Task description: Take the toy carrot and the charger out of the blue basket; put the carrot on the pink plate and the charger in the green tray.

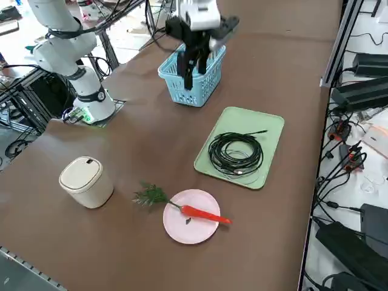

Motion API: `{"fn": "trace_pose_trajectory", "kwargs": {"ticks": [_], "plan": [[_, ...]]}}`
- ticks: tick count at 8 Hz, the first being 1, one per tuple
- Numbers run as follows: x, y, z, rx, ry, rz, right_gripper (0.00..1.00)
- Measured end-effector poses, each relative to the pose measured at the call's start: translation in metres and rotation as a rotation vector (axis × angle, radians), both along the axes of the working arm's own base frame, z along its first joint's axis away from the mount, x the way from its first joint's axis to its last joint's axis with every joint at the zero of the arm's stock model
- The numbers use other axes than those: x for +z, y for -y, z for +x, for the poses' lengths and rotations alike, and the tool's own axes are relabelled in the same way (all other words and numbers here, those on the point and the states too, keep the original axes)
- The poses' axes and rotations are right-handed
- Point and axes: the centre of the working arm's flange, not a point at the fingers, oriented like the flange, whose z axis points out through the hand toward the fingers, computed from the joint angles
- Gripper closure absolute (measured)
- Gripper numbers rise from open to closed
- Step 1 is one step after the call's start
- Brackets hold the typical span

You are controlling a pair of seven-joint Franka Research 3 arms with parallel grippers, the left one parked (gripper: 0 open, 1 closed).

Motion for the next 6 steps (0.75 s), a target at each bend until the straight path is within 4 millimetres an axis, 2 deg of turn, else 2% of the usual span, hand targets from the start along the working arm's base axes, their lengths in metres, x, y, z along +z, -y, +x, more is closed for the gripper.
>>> {"fn": "trace_pose_trajectory", "kwargs": {"ticks": [2,3,5,6], "plan": [[-0.001,-0.089,-0.030,-0.064,0.000,-0.032,0.00],[-0.015,-0.135,-0.046,-0.075,0.036,-0.037,0.00],[-0.072,-0.218,-0.089,-0.093,0.118,-0.021,0.00],[-0.101,-0.250,-0.110,-0.096,0.144,-0.006,0.00]]}}
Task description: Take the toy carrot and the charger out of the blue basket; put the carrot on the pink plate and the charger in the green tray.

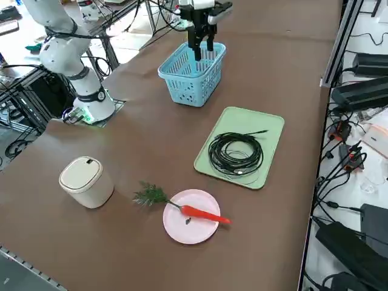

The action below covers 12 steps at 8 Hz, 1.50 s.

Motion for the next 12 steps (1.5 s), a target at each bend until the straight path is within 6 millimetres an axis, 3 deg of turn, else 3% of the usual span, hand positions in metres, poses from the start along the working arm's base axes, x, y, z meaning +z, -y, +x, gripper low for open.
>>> {"fn": "trace_pose_trajectory", "kwargs": {"ticks": [1,3,7,12], "plan": [[-0.020,-0.022,-0.017,0.007,0.011,0.009,0.00],[-0.037,-0.034,-0.027,0.025,0.000,0.007,0.00],[-0.065,-0.048,-0.029,0.074,-0.009,0.009,0.00],[-0.127,-0.052,-0.014,0.226,0.003,0.034,0.00]]}}
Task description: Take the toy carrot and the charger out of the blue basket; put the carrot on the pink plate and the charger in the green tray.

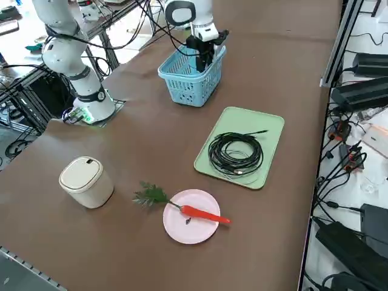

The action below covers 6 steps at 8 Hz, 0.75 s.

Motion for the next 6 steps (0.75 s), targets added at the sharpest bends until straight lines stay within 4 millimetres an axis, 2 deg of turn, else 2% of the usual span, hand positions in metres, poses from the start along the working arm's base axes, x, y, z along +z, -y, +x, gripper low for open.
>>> {"fn": "trace_pose_trajectory", "kwargs": {"ticks": [2,3,6], "plan": [[-0.033,-0.005,0.001,0.006,-0.005,0.010,0.00],[-0.043,-0.006,0.000,0.008,-0.013,0.009,0.00],[-0.048,-0.006,0.000,0.007,-0.020,0.006,0.00]]}}
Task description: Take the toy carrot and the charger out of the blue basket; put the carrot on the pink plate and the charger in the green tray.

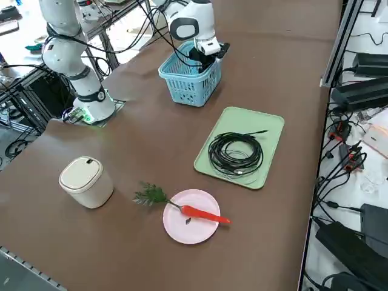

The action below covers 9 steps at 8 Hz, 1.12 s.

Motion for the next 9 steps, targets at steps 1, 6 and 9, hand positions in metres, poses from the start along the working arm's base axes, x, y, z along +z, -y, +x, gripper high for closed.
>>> {"fn": "trace_pose_trajectory", "kwargs": {"ticks": [1,6,9], "plan": [[-0.001,0.001,0.000,-0.001,-0.002,-0.001,0.00],[-0.015,0.008,-0.008,-0.011,-0.031,-0.018,0.00],[-0.016,0.007,-0.009,-0.014,-0.034,-0.019,0.07]]}}
